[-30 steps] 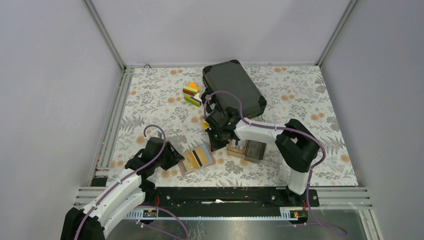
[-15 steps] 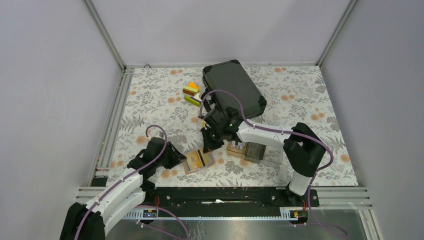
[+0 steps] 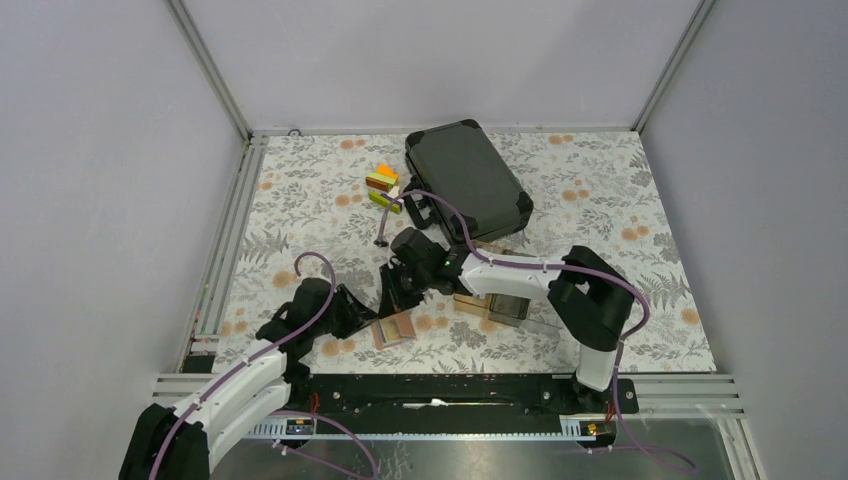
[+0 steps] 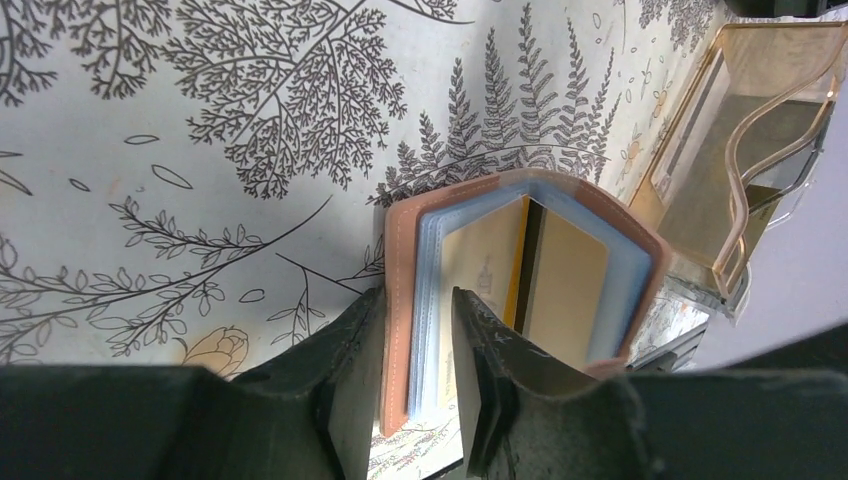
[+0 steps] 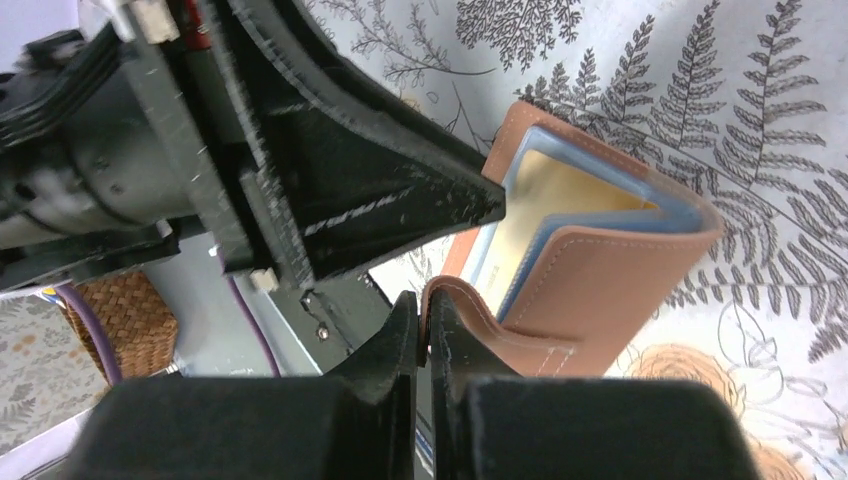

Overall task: Put the credit cards into the card holder
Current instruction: Pick up the card holder from the center of the board.

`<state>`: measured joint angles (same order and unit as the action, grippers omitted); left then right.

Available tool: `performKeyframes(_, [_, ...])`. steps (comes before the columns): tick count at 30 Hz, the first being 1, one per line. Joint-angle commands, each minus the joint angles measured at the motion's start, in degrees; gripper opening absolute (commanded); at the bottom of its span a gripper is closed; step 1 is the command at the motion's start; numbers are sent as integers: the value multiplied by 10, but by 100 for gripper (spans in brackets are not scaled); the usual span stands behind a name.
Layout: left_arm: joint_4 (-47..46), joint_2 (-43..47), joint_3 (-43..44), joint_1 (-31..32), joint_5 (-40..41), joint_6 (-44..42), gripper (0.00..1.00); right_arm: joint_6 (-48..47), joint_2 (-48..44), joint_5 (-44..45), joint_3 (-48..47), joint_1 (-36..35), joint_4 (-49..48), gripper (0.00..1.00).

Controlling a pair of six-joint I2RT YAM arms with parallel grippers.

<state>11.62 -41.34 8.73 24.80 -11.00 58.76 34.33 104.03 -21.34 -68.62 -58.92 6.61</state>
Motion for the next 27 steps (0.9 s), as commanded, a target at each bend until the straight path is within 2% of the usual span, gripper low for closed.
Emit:
performKeyframes(1, [12, 26, 9, 3, 18, -1, 35, 21, 35, -19, -6, -2, -49, 0])
performKeyframes(4, [83, 64, 31, 0, 84, -11, 43, 36, 47, -33, 0, -2, -92, 0])
performKeyframes(5, [101, 74, 38, -3, 100, -13, 50, 40, 51, -37, 1, -2, -102, 0])
performKeyframes(9, [145, 99, 45, -15, 152, -12, 65, 41, 64, -37, -2, -7, -117, 8])
performKeyframes(12, [155, 120, 43, -20, 157, -4, 69, 34, 59, -34, -3, -11, -110, 20])
performKeyframes(16, [178, 158, 49, -21, 176, 3, 72, 14, 17, -16, 4, -12, -81, 47])
performKeyframes(18, [186, 181, 53, -21, 182, 1, 74, 1, -12, -5, 8, -12, -53, 55])
performKeyframes(25, [184, 192, 80, -21, 162, -38, 80, -31, -115, 60, 18, -7, 35, 66])
performKeyframes(27, [173, 181, 89, -21, 141, -58, 82, -31, -130, 86, 26, 4, 54, 66])
